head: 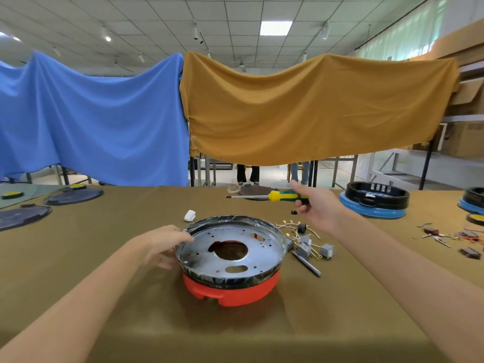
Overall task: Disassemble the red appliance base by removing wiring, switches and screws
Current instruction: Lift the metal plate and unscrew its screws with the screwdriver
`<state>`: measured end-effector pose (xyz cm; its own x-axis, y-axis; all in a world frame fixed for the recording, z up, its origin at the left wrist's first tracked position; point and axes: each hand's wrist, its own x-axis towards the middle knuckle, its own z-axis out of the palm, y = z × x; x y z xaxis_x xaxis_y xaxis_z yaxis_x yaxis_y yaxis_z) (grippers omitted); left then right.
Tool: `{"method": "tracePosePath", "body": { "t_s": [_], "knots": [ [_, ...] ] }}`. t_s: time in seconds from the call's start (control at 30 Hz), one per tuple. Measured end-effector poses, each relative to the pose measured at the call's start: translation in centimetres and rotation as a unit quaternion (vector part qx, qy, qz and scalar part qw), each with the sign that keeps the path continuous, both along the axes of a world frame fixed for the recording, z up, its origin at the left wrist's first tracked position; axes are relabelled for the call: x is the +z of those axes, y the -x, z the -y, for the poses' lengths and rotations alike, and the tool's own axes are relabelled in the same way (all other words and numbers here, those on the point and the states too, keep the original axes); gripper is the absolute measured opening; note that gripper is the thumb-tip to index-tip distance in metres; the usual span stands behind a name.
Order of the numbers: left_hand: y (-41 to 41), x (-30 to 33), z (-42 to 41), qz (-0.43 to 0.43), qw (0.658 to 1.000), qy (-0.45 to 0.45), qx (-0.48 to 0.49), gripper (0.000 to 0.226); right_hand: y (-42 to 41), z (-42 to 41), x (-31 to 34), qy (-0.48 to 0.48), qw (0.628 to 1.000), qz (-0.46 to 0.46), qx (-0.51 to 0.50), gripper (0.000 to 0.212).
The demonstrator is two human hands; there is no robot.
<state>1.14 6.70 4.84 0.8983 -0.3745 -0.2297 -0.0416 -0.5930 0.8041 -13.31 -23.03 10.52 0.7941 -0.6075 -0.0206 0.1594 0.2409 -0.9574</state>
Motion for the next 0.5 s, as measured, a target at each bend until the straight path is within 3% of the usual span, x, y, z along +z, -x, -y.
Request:
{"method": "tracePosePath", "body": {
  "t_s": [0.13,0.2,0.3,0.5],
  "knots": [
    [-2.3,0.4,2.5,0.109,0.986,-0.101,-0.071,0.033,-2.6,-0.6,-0.6,0.135,0.990,0.015,-0.025,0.027],
    [-3.7,0.7,3.7,0.163,0.967,-0.163,-0.111,0.024,-4.3,-0.7,-0.8,0.241,0.968,0.016,-0.073,0.023],
    [-5.8,0.8,5.4,0.194,0.944,-0.216,-0.155,0.033,-7.0,-1.1,-0.7,0.338,0.931,0.077,-0.117,0.021],
    [-8.5,0.5,7.1,0.174,0.941,-0.169,-0.236,0.014,-12.2,-1.9,-0.7,0.424,0.887,0.160,-0.087,0.021]
  ]
}}
